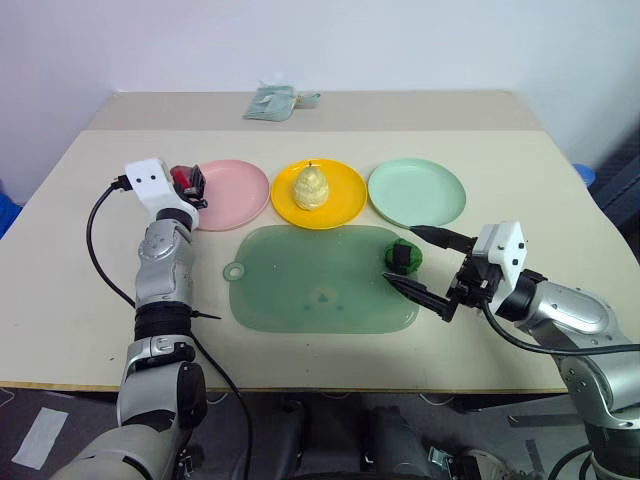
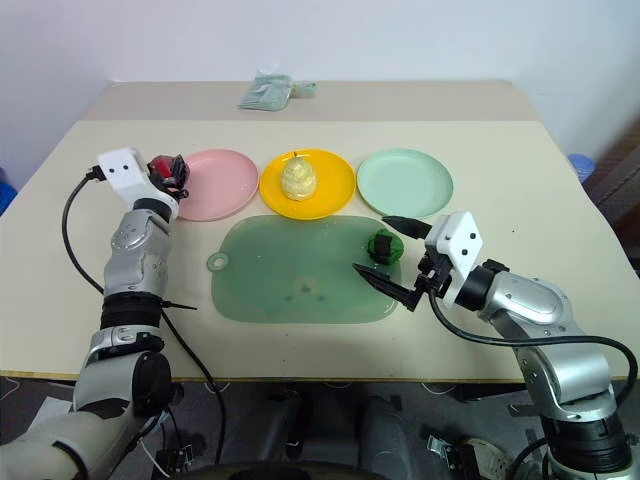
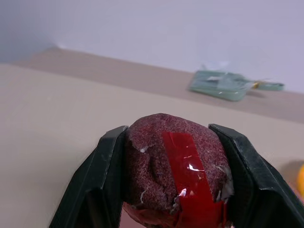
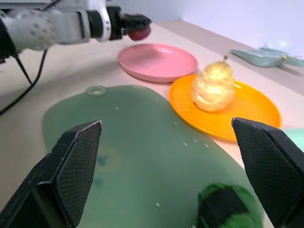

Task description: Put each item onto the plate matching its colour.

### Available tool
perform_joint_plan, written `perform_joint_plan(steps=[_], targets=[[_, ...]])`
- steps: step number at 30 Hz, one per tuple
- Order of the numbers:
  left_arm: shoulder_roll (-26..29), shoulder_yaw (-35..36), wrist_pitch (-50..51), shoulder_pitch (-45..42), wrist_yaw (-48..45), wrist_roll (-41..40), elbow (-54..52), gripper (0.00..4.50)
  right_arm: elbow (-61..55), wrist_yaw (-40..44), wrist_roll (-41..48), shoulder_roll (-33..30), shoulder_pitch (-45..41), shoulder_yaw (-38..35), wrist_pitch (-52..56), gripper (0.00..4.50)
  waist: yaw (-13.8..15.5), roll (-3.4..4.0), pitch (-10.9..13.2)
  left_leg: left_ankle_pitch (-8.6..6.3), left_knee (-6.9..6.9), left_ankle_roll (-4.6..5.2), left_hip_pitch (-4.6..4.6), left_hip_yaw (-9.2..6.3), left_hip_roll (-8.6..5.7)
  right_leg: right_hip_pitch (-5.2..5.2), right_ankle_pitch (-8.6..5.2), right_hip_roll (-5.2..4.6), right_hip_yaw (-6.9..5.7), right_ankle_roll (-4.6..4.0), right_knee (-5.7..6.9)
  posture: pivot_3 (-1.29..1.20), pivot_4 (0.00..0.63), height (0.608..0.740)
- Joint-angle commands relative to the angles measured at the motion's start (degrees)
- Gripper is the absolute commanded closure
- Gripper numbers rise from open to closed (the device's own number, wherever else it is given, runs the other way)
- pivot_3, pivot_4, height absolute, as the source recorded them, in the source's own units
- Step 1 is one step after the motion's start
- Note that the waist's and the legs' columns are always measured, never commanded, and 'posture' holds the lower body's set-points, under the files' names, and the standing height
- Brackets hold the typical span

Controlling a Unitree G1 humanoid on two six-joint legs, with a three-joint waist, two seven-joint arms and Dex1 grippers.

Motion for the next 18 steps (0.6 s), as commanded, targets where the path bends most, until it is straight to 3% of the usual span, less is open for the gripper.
perform_joint_plan(steps=[1, 7, 12, 15, 18], targets=[[-0.1, -1.0, -2.3, -1.6, -0.7, 0.2, 0.3, 0.05, 0.6, 0.5, -0.5, 0.3, -0.6, -0.3, -1.5, 0.0, 0.0, -0.01, 0.0, 0.0, 0.01, 0.0, 0.0, 0.0, 0.0, 0.0, 0.0, 0.0, 0.0, 0.0, 0.01, 0.0, 0.15, 0.74], [-0.8, -1.4, -2.7, 0.3, -5.2, -2.7, -3.6, 0.02, 4.8, 1.9, -3.2, 1.6, 0.1, 1.2, -5.5, 0.0, -0.2, -0.02, 0.0, -0.05, 0.09, 0.07, 0.0, 0.01, 0.0, -0.02, 0.0, 0.0, 0.0, 0.0, 0.16, 0.0, 0.15, 0.74], [0.6, -1.4, 4.3, 9.4, -19.6, -14.2, -19.6, 0.02, 8.0, 1.0, -6.0, 2.3, -1.5, 3.6, -5.3, 0.0, -0.8, 0.01, 0.0, 0.0, 0.09, -0.03, -0.01, 0.07, 0.02, -0.09, -0.01, 0.0, 0.06, -0.01, 0.23, 0.0, 0.15, 0.74], [4.7, -3.2, 14.0, 17.5, -29.6, -21.8, -29.7, 0.02, 11.1, 0.4, -8.1, 3.4, -3.8, 5.8, -5.8, 0.0, -1.6, 0.01, 0.0, -0.03, 0.08, 0.01, 0.0, 0.06, 0.04, -0.1, -0.01, 0.01, 0.07, -0.03, 0.27, 0.0, 0.15, 0.74], [11.6, -6.1, 17.1, 24.3, -41.9, -24.2, -35.5, 0.02, 14.4, 0.2, -10.1, 5.1, -6.3, 7.9, -6.8, 0.0, -1.8, 0.04, 0.0, -0.09, 0.05, 0.11, 0.01, 0.06, 0.06, -0.12, -0.03, 0.03, 0.09, -0.05, 0.28, 0.0, 0.15, 0.74]])
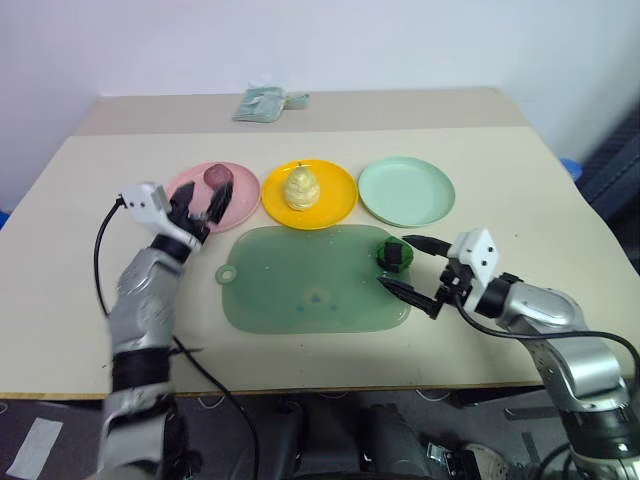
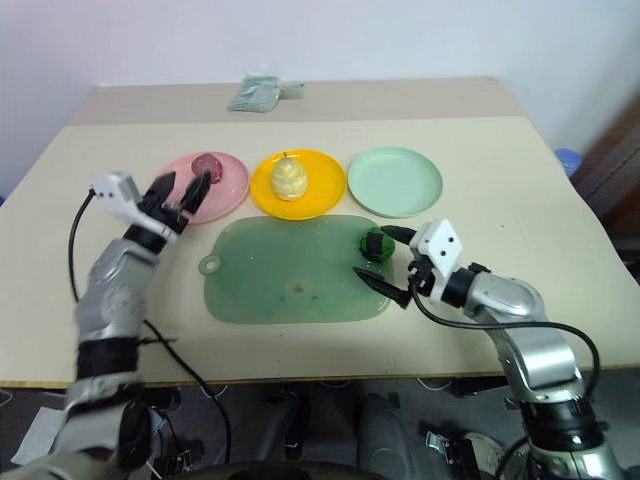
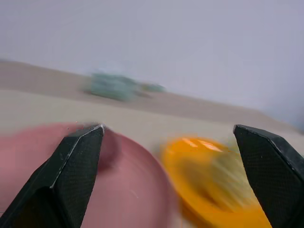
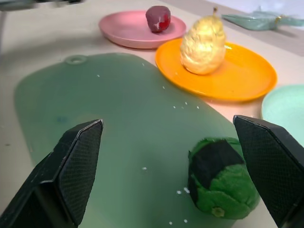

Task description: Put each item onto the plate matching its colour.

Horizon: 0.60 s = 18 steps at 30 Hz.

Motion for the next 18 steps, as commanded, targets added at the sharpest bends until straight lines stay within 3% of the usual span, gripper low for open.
perform_joint_plan(steps=[1, 9, 18], targets=[[7.1, -2.8, 2.4, 5.5, -14.9, -3.5, -8.2, 0.02, 3.1, -0.3, -2.5, 1.8, -3.4, 2.1, -2.2, 0.0, 0.0, 0.01, 0.0, -0.01, -0.01, 0.01, 0.0, 0.0, 0.01, 0.0, 0.0, 0.02, 0.0, 0.0, 0.0, 0.0, 0.15, 0.74], [20.5, -4.2, 2.6, 14.2, -35.2, -5.2, -13.8, 0.02, 11.4, -1.0, -7.1, 5.0, -8.8, 4.8, -5.9, 0.0, 0.1, 0.1, 0.0, -0.06, -0.09, 0.06, 0.01, 0.0, 0.01, -0.04, -0.02, 0.01, 0.06, -0.05, -0.05, 0.0, 0.15, 0.74], [21.8, -4.5, 2.0, 16.9, -38.0, -5.0, -19.3, 0.02, 14.6, -0.5, -9.0, 6.3, -8.7, 5.5, -6.5, 0.0, 0.1, 0.12, 0.0, 0.02, -0.48, -0.05, 0.06, 0.02, 0.03, -0.18, -0.06, 0.01, 0.12, -0.12, -0.07, 0.0, 0.15, 0.74]])
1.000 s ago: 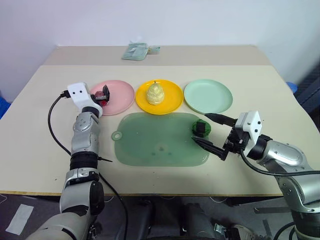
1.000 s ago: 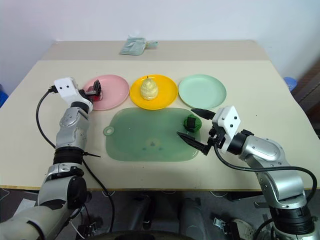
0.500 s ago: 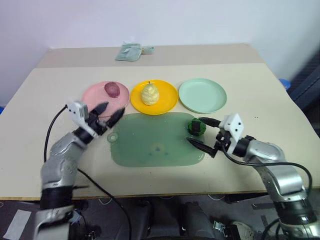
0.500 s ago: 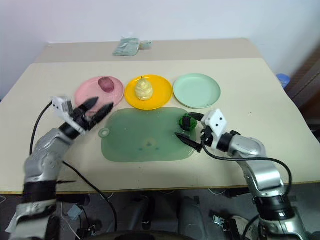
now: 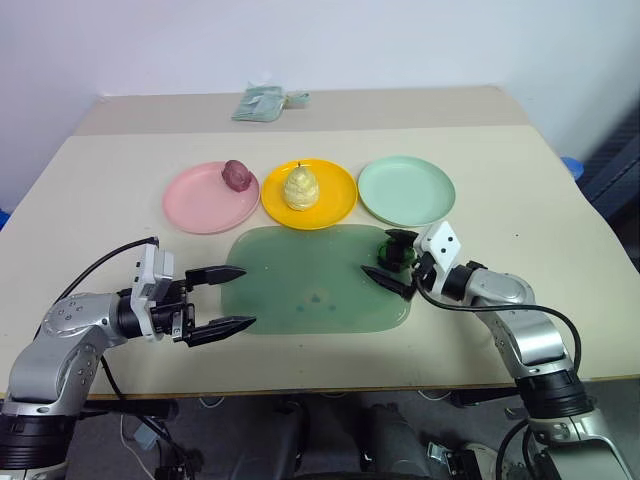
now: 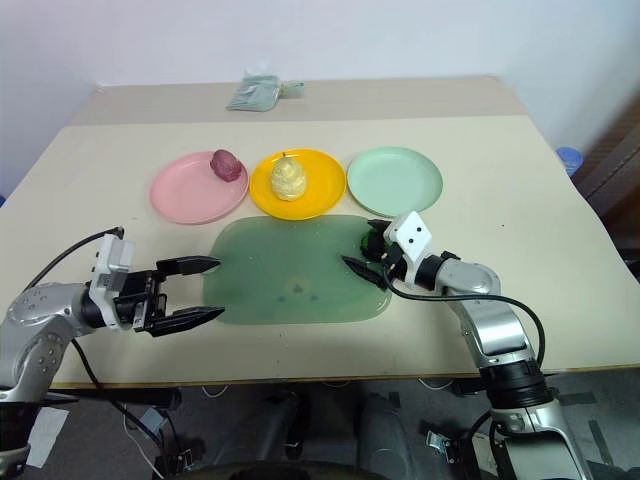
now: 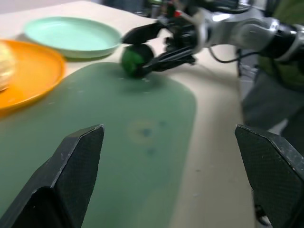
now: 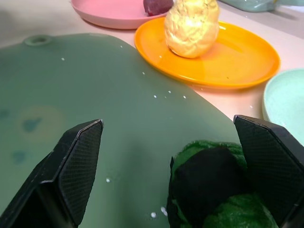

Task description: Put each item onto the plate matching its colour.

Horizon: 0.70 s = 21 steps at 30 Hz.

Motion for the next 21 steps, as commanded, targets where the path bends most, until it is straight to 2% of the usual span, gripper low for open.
perform_joint_plan(steps=[1, 11, 14, 19, 21], targets=[[0.6, 0.2, -0.8, 0.8, -0.5, -0.6, -3.5, 0.02, 0.7, 0.1, -0.7, 0.8, -0.8, 0.4, -1.2, 0.0, 0.0, 0.0, 0.0, 0.01, -0.02, -0.01, 0.01, 0.0, 0.01, 0.0, -0.01, 0.0, 0.0, -0.01, 0.0, 0.0, 0.15, 0.74], [-0.7, -0.7, -4.5, 2.3, 0.1, 1.6, -4.7, 0.02, 3.6, -0.2, -1.5, 1.8, -1.6, 0.0, -1.5, 0.0, 0.0, 0.0, 0.0, 0.01, -0.05, -0.01, 0.04, 0.01, 0.03, 0.0, -0.03, 0.02, 0.01, -0.05, 0.0, 0.0, 0.15, 0.74], [-1.5, -1.5, -5.9, 2.8, 0.5, 2.7, -4.4, 0.0, 3.9, -0.3, -1.6, 1.8, -1.5, 0.0, -1.4, 0.88, 0.0, 0.0, 0.0, 0.01, -0.05, -0.01, 0.04, 0.01, 0.03, 0.01, -0.02, 0.02, 0.01, -0.05, 0.0, 0.0, 0.15, 0.74], [-2.2, -0.6, -7.6, 3.4, 1.7, 3.5, -3.7, 0.0, 4.6, -0.6, -2.1, 1.7, -1.7, -0.3, -1.5, 3.45, 0.0, 0.0, 0.0, 0.01, -0.08, -0.01, 0.05, 0.01, 0.04, 0.0, -0.03, 0.03, 0.01, -0.06, 0.0, 0.0, 0.15, 0.74], [-3.0, -0.7, -8.2, 3.2, 3.0, 3.8, -3.7, 0.0, 4.5, -0.8, -2.4, 1.5, -1.9, -0.6, -1.8, 4.3, 0.0, 0.01, 0.0, 0.01, -0.08, -0.01, 0.06, 0.01, 0.05, 0.01, -0.03, 0.04, 0.01, -0.06, 0.0, 0.0, 0.15, 0.74]])
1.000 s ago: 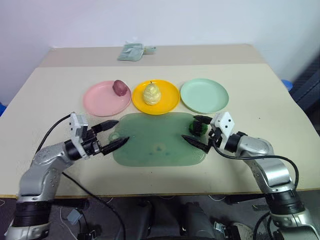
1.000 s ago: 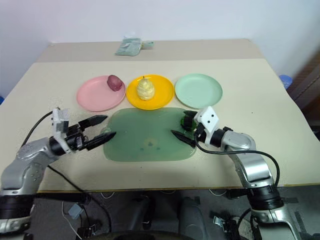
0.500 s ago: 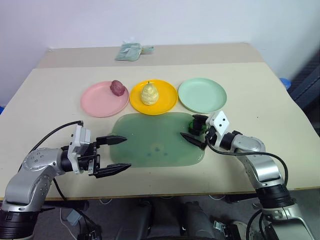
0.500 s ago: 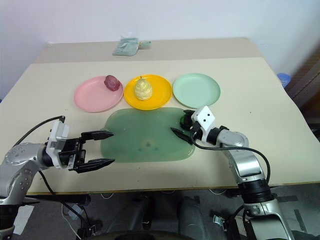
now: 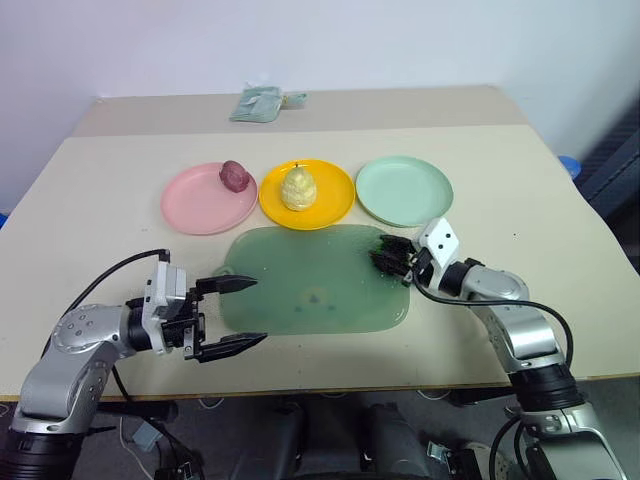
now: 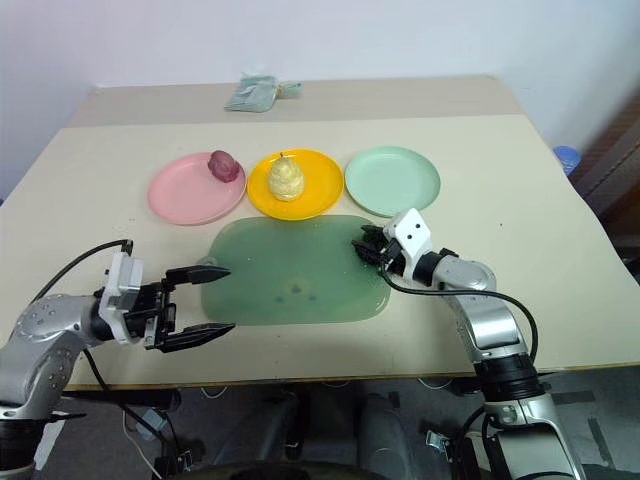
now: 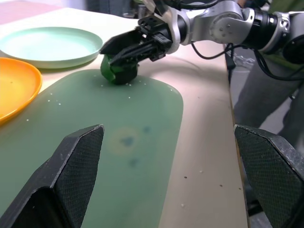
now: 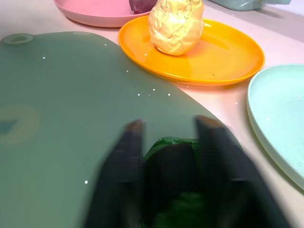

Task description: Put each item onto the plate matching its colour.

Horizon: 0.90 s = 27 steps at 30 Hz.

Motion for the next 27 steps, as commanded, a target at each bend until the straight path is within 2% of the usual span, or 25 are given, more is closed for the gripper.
perform_joint_plan(steps=[1, 9, 12, 18, 19, 27], targets=[[-1.1, 0.3, -1.9, -0.2, 1.8, 0.7, -0.9, 0.0, 0.9, 0.0, -0.4, 0.0, -0.2, -0.4, -0.2, 4.3, 0.0, 0.0, 0.0, 0.0, 0.0, 0.0, 0.0, 0.0, 0.0, 0.0, 0.0, 0.0, 0.0, 0.0, 0.0, 0.0, 0.15, 0.74], [-2.6, -0.3, -2.9, 0.4, 3.5, 1.2, -1.1, 0.0, -1.0, 0.6, 2.2, -0.4, -1.0, -2.4, 1.5, 4.3, 0.1, 0.0, 0.0, 0.0, 0.01, 0.0, 0.0, 0.01, 0.0, 0.01, 0.0, 0.0, 0.01, 0.0, 0.0, 0.0, 0.15, 0.74], [-2.8, -0.7, -2.9, 0.3, 3.6, 1.3, -1.0, 0.0, -3.2, 1.3, 4.1, -0.5, -1.2, -3.0, 3.5, 3.28, 0.1, 0.0, 0.0, 0.0, 0.01, 0.0, 0.0, 0.01, 0.0, 0.01, 0.0, 0.0, 0.01, 0.0, 0.0, 0.0, 0.15, 0.74], [-2.7, -1.4, -3.1, -0.4, 3.5, 1.4, -0.2, 0.0, -7.1, 0.5, 5.7, -0.2, -0.7, -3.5, 6.5, 0.23, 0.0, 0.03, 0.0, 0.0, -0.02, 0.0, 0.0, 0.01, 0.01, -0.02, 0.0, 0.0, 0.01, 0.0, 0.0, 0.0, 0.15, 0.74], [-2.6, -1.5, -3.1, -0.6, 3.5, 1.4, -0.1, 0.0, -7.2, -0.3, 5.4, 0.0, -0.6, -3.6, 6.6, 0.1, 0.0, 0.03, 0.0, 0.0, -0.02, 0.0, -0.01, 0.01, 0.01, -0.02, 0.0, 0.0, 0.01, -0.01, -0.01, 0.0, 0.15, 0.74], [-2.3, -1.9, -3.2, -1.1, 3.3, 1.5, 0.4, 0.0, -4.5, -1.5, 3.9, -0.4, -0.2, -2.5, 7.1, 0.1, 0.0, 0.04, 0.0, 0.0, -0.03, 0.0, -0.01, 0.01, 0.01, -0.02, 0.0, 0.0, 0.01, -0.01, -0.02, 0.0, 0.15, 0.74]])
